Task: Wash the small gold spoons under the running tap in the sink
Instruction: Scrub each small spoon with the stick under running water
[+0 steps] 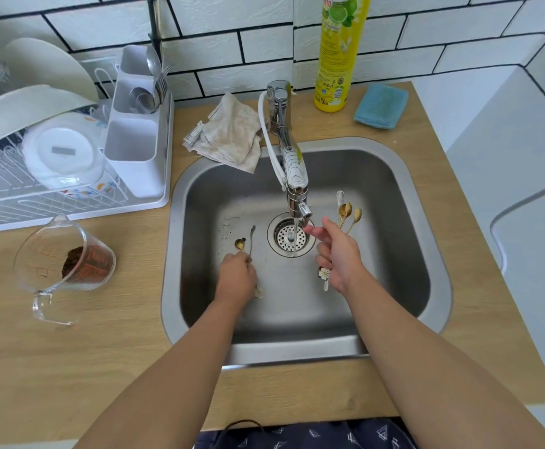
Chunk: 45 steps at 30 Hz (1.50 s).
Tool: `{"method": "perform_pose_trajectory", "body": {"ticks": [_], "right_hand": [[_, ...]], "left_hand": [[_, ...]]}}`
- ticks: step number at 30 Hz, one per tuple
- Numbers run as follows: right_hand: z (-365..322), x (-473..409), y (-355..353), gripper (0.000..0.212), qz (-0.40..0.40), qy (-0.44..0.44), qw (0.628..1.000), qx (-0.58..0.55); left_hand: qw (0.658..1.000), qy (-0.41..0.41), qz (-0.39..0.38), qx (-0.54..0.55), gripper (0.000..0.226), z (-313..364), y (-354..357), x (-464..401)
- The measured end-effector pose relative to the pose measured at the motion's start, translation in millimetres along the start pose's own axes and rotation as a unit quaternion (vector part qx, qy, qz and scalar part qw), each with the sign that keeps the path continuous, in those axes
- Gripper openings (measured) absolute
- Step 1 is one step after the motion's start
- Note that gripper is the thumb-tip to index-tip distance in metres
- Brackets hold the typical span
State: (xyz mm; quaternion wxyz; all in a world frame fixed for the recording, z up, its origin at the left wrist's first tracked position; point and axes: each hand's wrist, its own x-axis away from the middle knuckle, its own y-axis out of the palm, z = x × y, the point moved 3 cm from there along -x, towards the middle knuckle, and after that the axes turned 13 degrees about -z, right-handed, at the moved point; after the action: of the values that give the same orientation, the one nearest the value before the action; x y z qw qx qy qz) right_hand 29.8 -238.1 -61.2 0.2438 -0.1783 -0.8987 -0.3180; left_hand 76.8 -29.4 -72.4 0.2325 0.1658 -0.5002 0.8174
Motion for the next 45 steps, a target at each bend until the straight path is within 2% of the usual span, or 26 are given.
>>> {"method": "perform_pose_trajectory", "body": {"ticks": [2, 4, 8, 24, 27, 29, 33, 38, 42, 45], "right_hand": [[-0.1, -0.7, -0.9, 0.029, 0.015, -0.008, 1.000, 0.007], [-0.1, -1.3, -1.7, 0.023, 0.024, -0.013, 1.000, 0.010], [2.2, -1.4, -3.3, 0.021, 0.034, 0.004, 0.999, 0.033], [7.3, -0.7, -1.7, 0.023, 0.026, 0.027, 0.995, 0.089], [10.3, 1.0, 0.9, 0.015, 0.016, 0.041, 0.987, 0.152], [13.3, 2.1, 3.2, 0.017, -0.001, 0.049, 0.978, 0.203], [15.5, 3.1, 7.8, 0.021, -0.050, 0.031, 0.975, 0.213], [13.9, 1.6, 6.7, 0.021, -0.048, 0.008, 0.973, 0.224], [15.9, -2.1, 3.2, 0.011, -0.031, -0.008, 0.967, 0.252], [18.5, -4.9, 3.6, 0.006, -0.053, -0.015, 0.958, 0.282]], "left_hand": [[0.997, 0.065, -0.019, 0.040, 0.021, 9.1, 1.6, 4.0], [0.991, 0.103, -0.075, 0.049, 0.018, 16.2, 8.1, 8.8], [0.980, 0.098, -0.156, 0.069, 0.018, 17.2, 18.4, 13.9], [0.975, 0.101, -0.171, 0.098, 0.021, 19.2, 16.9, 16.4], [0.975, 0.104, -0.171, 0.098, 0.021, 19.5, 16.4, 15.7], [0.973, 0.107, -0.175, 0.109, 0.021, 20.7, 16.9, 16.1], [0.968, 0.112, -0.183, 0.128, 0.021, 22.2, 17.4, 18.9], [0.963, 0.134, -0.196, 0.129, 0.021, 26.6, 16.9, 22.6], [0.962, 0.132, -0.199, 0.130, 0.023, 28.3, 16.8, 23.5], [0.963, 0.118, -0.193, 0.143, 0.025, 26.1, 15.3, 23.5]]}}
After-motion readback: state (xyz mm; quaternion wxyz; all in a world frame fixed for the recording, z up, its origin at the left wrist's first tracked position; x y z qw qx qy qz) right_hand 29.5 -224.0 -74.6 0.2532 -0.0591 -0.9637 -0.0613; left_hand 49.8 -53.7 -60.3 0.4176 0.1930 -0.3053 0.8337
